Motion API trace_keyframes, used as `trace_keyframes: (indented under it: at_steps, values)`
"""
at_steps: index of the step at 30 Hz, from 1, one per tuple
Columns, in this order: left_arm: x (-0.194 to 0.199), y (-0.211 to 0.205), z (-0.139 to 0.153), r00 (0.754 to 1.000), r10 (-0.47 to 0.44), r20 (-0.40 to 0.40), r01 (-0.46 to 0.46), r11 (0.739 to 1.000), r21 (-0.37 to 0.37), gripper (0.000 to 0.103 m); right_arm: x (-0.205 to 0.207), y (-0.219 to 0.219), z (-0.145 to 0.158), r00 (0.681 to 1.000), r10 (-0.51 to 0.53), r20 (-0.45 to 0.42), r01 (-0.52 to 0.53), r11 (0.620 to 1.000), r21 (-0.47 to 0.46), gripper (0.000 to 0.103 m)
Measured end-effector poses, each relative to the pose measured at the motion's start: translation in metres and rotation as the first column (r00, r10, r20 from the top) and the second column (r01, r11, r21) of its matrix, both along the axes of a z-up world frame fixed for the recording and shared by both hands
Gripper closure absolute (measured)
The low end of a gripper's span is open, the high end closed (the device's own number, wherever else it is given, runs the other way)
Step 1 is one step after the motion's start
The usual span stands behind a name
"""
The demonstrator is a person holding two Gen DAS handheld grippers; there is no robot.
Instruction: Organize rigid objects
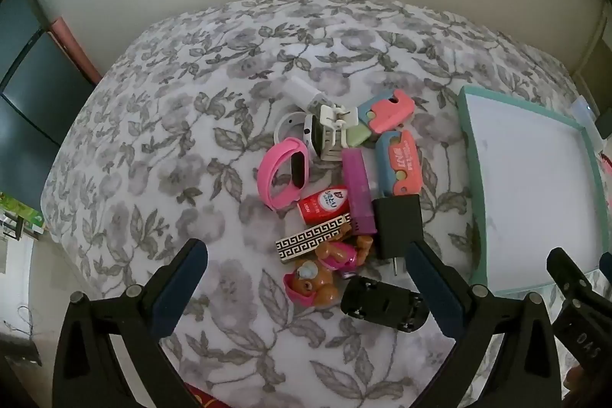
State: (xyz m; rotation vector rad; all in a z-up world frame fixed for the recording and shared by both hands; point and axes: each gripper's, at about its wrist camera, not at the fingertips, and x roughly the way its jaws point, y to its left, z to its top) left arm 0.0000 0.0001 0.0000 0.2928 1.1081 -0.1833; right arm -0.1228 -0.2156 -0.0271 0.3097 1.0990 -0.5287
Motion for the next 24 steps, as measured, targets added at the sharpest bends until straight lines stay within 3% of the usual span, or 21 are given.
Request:
trace_keyframes:
  at_steps: [24]
  values:
    - [-0.0004, 0.0009, 0.0002, 1.000, 0.001, 0.002, -0.001, 1.000, 0.012, 0.000, 0.0003, -0.0016, 0.0017, 1.000, 0.001, 0.002, -0.001, 1.000, 0.001, 0.000]
